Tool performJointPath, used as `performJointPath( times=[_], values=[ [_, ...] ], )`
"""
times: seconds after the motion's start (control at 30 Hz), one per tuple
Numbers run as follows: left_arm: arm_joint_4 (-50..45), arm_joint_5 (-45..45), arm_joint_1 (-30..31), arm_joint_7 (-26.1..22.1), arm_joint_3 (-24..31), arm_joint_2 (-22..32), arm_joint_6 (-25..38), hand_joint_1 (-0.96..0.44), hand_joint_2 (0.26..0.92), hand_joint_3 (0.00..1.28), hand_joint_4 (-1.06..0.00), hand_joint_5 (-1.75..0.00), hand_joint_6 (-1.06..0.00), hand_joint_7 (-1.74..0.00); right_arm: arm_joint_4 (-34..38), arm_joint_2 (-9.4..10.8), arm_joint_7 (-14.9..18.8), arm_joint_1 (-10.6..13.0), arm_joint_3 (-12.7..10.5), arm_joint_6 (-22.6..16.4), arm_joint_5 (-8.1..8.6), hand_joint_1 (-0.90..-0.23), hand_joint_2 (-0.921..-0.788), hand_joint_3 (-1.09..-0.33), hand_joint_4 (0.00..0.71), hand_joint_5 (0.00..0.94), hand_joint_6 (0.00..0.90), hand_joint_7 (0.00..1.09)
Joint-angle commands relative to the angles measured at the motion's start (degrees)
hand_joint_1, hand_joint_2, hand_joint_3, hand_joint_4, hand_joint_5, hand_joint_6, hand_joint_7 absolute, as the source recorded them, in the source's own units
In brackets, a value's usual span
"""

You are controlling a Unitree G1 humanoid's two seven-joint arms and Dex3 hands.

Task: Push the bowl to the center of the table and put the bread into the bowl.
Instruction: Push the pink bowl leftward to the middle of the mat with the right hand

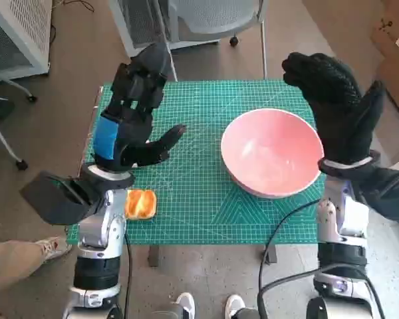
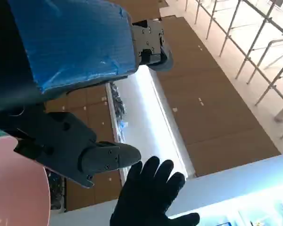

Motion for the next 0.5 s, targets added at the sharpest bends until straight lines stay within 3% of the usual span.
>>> performJointPath(
  times=[0.03, 0.5],
  values=[
    [0.4, -0.07, -1.01, -0.19, 0.2, 0.22, -0.53, -0.27, 0.728, 0.5, -0.07, -0.1, 0.0, -0.56, 0.78, -0.5, 0.59, 0.46, -0.2, 0.39, 0.11, -0.665, -0.921, -0.707, 0.269, 0.001, 0.391, 0.0],
    [0.7, -0.25, -1.03, -0.33, 0.21, 0.0, -0.87, -0.27, 0.734, 0.5, -0.07, -0.1, 0.0, -0.56, 1.02, -0.68, 0.69, 0.21, -0.31, 0.15, -0.11, -0.662, -0.921, -0.707, 0.269, 0.001, 0.391, 0.0]
  ],
)
